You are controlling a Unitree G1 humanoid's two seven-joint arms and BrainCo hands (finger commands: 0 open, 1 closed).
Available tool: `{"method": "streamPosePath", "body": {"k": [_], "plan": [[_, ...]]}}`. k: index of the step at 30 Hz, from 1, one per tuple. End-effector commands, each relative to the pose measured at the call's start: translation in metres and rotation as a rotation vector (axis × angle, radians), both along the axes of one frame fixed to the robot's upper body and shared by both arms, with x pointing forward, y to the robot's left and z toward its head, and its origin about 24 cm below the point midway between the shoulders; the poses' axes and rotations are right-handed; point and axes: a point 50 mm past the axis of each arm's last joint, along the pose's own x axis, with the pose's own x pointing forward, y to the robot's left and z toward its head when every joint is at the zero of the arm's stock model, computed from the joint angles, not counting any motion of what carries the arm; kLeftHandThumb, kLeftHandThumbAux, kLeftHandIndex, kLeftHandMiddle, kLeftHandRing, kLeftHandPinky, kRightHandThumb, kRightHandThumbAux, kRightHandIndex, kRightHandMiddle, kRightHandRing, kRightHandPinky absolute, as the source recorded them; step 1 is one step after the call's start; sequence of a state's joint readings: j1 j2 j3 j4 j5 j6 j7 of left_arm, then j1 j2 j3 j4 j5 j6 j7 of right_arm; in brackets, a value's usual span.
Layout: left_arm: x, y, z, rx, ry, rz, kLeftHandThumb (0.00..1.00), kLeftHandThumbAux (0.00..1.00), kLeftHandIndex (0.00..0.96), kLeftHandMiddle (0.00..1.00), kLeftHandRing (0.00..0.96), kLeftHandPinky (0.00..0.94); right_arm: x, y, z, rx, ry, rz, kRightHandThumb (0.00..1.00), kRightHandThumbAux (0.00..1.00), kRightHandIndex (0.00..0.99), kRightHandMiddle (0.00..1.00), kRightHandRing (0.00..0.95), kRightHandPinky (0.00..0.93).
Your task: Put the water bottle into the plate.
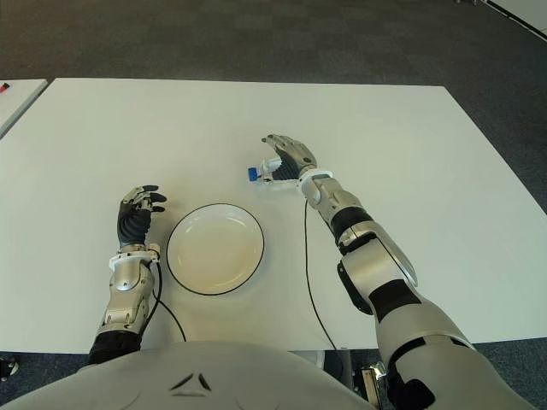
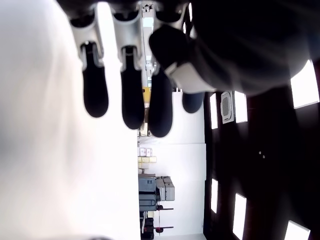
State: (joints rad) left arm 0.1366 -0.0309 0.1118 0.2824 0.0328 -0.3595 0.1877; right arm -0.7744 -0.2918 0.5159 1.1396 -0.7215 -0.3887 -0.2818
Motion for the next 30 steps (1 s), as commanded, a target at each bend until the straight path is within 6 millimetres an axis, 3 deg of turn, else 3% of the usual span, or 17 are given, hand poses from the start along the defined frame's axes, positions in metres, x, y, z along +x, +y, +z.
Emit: {"method": "streamPosePath", "body": {"k": [1,16,30], "plan": [[-0.001,0.002,-0.001,0.008,0.014,0.001,0.944,0.654,0.395,0.520,0.468,0.491,-0.007,0.000,-0.009,0.020,0.009,-0.003,0.076,0.546,0.000,0.031,0.066,0.122],[-0.001,0.002,-0.001,0.008,0.012,0.004,0.945,0.654,0.397,0.521,0.465,0.498,-0.010,0.000,-0.008,0.042,-0.027,0.003,0.070,0.555,0.000,0.059,0.097,0.150],[-0.001,0.002,-0.001,0.014,0.015,0.012,0.945,0.654,0.395,0.524,0.466,0.489,-0.019,-0.002,-0.024,0.030,-0.020,-0.023,0.064,0.579,0.000,0.063,0.100,0.149]]}}
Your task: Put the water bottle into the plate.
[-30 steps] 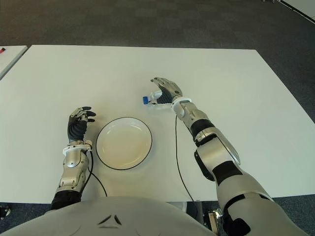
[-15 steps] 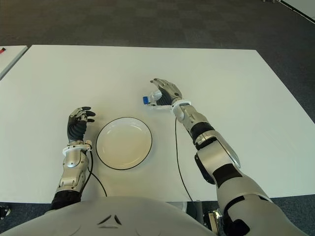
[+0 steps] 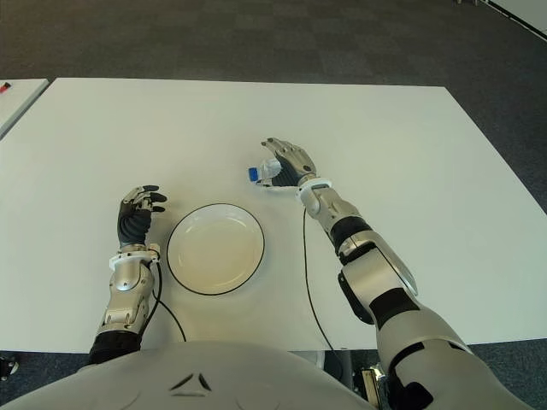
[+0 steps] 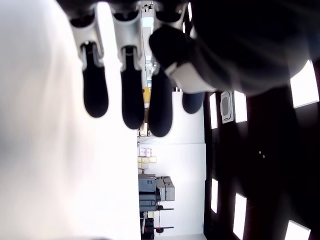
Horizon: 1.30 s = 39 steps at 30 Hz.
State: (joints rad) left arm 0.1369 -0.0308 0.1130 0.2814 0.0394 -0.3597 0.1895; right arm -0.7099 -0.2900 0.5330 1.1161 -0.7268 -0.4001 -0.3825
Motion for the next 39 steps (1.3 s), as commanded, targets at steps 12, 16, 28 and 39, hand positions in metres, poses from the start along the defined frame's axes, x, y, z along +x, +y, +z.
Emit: {"method": "streamPosePath", "body": {"k": [12,16,28,39], "plan": [[-0.001,0.001,-0.001,-0.004,0.009,0.008,0.945,0.654,0.394,0.524,0.463,0.469,-0.012,-0.007,-0.020,-0.006,0.038,-0.042,0.051,0.576,0.000,0.080,0.113,0.154],[-0.001,0.001,-0.001,0.000,0.006,0.004,0.945,0.654,0.394,0.520,0.464,0.474,-0.014,-0.008,-0.024,-0.007,0.041,-0.056,0.038,0.571,0.000,0.082,0.110,0.149],[-0.001,0.002,-0.001,0.006,0.009,0.000,0.945,0.654,0.395,0.520,0.468,0.503,-0.017,-0.009,-0.028,0.012,0.039,-0.080,0.018,0.549,0.000,0.076,0.099,0.145],[-0.001,0.001,0.000,0.007,-0.002,0.014,0.945,0.655,0.390,0.527,0.463,0.470,-0.020,-0.010,-0.030,0.036,0.019,-0.083,0.018,0.536,0.003,0.094,0.115,0.163]]}}
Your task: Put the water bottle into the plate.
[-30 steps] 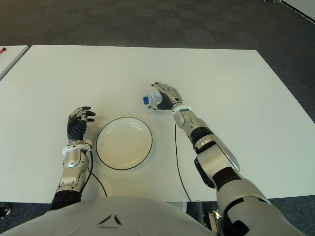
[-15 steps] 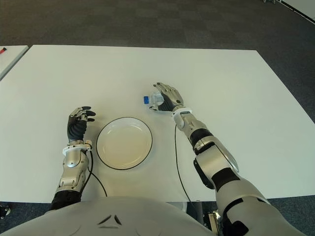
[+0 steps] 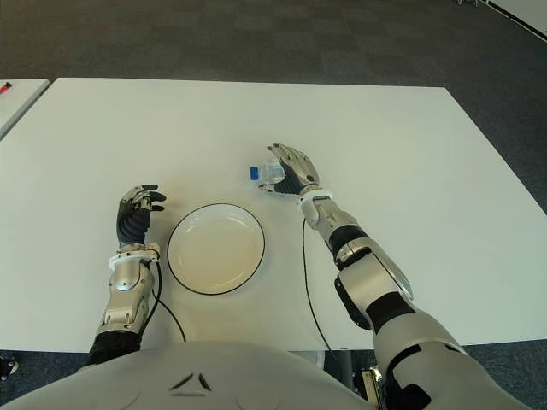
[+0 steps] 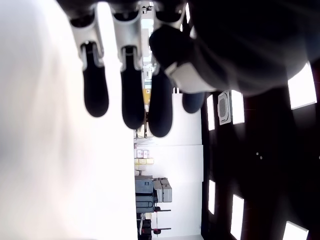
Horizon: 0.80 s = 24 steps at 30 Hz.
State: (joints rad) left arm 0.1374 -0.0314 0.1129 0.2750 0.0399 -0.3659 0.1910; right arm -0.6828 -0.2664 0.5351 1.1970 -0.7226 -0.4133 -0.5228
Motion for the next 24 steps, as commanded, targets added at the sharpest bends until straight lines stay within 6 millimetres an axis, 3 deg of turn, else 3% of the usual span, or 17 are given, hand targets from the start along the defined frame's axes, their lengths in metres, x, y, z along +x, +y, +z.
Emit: {"method": "streamPosePath", "body": {"k": [1,9,21,24], "plan": [[-0.0009,0.0008,-0.0019,0.005,0.011,0.013,0.945,0.655,0.390,0.528,0.463,0.471,-0.0099,-0.0038,-0.0143,-0.004,0.054,-0.010,0.018,0.536,0.004,0.096,0.116,0.164],[-0.0003,0.0001,-0.0018,0.001,0.013,0.010,0.945,0.655,0.389,0.529,0.465,0.504,-0.0125,-0.0059,-0.0155,0.007,0.044,-0.005,0.026,0.538,0.011,0.117,0.138,0.183],[-0.0008,0.0000,-0.0011,0.004,0.004,0.018,0.945,0.655,0.391,0.533,0.458,0.445,-0.0154,-0.0094,-0.0177,0.011,0.045,0.000,0.043,0.547,0.021,0.144,0.167,0.201],[-0.0009,-0.0001,-0.0011,0.003,0.007,0.017,0.945,0.655,0.390,0.532,0.459,0.471,-0.0158,-0.0100,-0.0182,0.012,0.049,0.000,0.048,0.553,0.020,0.146,0.169,0.202]]}}
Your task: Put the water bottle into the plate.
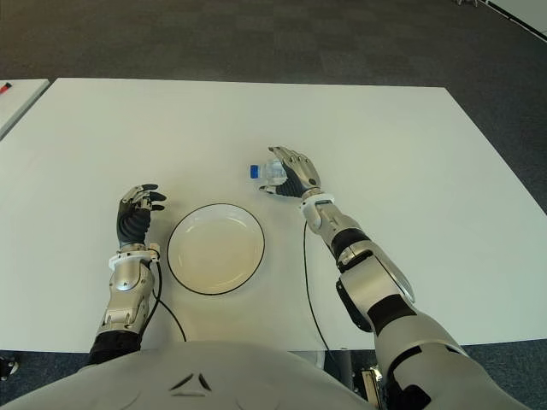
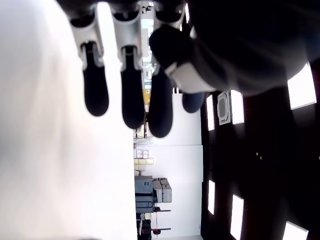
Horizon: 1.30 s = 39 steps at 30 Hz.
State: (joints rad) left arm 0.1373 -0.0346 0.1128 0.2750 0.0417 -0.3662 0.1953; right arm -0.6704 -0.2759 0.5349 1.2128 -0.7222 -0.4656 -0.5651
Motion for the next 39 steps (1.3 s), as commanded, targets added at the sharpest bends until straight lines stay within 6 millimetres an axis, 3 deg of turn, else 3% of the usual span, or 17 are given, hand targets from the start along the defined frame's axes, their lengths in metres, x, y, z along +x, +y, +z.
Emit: {"method": "streamPosePath", "body": {"k": [1,28,36,39], "plan": [[-0.001,0.001,-0.001,0.004,0.007,0.013,0.945,0.655,0.390,0.532,0.459,0.474,-0.011,-0.006,-0.016,-0.018,0.071,-0.009,0.049,0.553,0.020,0.146,0.169,0.202],[0.000,0.002,-0.001,-0.013,0.000,0.012,0.944,0.655,0.388,0.531,0.463,0.496,-0.009,-0.008,-0.014,-0.055,0.081,0.011,0.029,0.555,0.008,0.162,0.200,0.245],[0.000,0.002,-0.001,-0.009,0.000,0.013,0.945,0.655,0.388,0.533,0.463,0.493,0.008,-0.002,-0.001,-0.143,0.151,0.044,0.044,0.536,0.000,0.151,0.211,0.266],[0.000,0.001,-0.001,-0.005,-0.004,0.012,0.945,0.655,0.389,0.535,0.464,0.498,0.013,-0.001,0.004,-0.174,0.179,0.039,0.068,0.515,0.000,0.125,0.183,0.222]]}}
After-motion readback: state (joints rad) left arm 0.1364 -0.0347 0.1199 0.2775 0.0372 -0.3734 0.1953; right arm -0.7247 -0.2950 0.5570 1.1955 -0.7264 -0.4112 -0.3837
